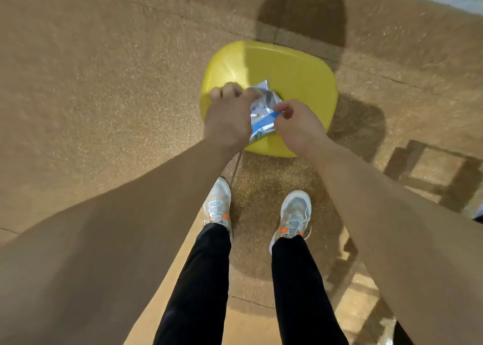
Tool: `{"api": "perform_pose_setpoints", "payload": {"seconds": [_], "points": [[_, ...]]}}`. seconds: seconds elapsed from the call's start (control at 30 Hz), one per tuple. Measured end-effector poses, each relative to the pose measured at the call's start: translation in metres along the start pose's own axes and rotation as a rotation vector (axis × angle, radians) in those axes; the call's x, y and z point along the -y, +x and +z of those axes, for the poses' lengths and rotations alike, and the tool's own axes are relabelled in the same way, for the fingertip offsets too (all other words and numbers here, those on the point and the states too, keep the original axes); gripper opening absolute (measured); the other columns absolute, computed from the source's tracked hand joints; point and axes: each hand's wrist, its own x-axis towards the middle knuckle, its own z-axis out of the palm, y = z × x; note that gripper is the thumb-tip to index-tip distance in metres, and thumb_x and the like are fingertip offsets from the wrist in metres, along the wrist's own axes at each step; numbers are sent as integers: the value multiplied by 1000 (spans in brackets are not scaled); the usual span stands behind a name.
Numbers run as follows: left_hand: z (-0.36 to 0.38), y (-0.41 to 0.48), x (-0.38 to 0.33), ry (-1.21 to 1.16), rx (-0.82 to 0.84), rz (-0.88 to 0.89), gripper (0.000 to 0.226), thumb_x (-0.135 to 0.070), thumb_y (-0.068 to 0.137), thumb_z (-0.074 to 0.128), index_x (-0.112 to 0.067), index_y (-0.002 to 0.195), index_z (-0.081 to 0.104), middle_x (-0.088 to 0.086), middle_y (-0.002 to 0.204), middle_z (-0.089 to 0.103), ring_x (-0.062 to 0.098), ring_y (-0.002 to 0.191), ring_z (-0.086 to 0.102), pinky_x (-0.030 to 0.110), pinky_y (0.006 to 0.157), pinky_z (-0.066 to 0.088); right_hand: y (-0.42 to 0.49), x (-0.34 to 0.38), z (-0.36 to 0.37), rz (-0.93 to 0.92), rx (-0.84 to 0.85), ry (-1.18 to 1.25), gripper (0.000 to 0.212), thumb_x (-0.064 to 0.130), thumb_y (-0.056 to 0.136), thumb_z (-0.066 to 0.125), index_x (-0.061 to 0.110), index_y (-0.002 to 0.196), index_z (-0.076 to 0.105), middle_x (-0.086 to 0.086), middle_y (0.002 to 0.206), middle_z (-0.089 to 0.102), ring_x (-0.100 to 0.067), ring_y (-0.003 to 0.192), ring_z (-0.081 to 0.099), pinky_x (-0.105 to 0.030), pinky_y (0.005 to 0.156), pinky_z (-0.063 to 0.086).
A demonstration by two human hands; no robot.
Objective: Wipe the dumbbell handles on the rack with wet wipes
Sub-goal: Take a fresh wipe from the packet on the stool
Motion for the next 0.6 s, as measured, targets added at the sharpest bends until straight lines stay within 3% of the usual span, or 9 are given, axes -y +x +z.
{"api": "perform_pose_setpoints", "payload": {"seconds": [0.1, 0.2, 0.37, 0.6], "points": [[13, 15, 6, -18, -52, 106, 61, 2, 84, 48, -36, 131, 57, 5, 124, 43, 28, 112, 38, 36, 78, 46, 13, -9, 10, -35, -26, 17, 28, 10, 99, 50, 20, 122, 62, 1, 107, 59, -6, 73, 51, -18, 60, 36], [22, 22, 16, 6, -84, 235, 57, -1, 84, 46, -35, 127, 62, 9, 123, 45, 32, 108, 41, 38, 78, 46, 18, -16, 18, -63, -71, 36, 30, 8, 98, 49, 22, 121, 64, -5, 121, 59, -11, 87, 55, -25, 75, 42], [19, 24, 25, 45, -25, 304, 50, 0, 85, 54, -34, 122, 61, 7, 125, 40, 28, 109, 37, 33, 73, 42, 12, -20, 24, -77, -119, 34, 37, 3, 94, 50, 31, 118, 59, 3, 116, 47, -1, 78, 51, -34, 85, 49], [13, 15, 30, -29, -116, 351, 18, -4, 89, 54, -17, 100, 56, 4, 112, 55, 20, 93, 40, 34, 60, 36, 11, -14, 21, -73, -99, 6, 29, 9, 95, 51, 29, 116, 58, -5, 119, 52, -6, 72, 49, -19, 60, 34]]}}
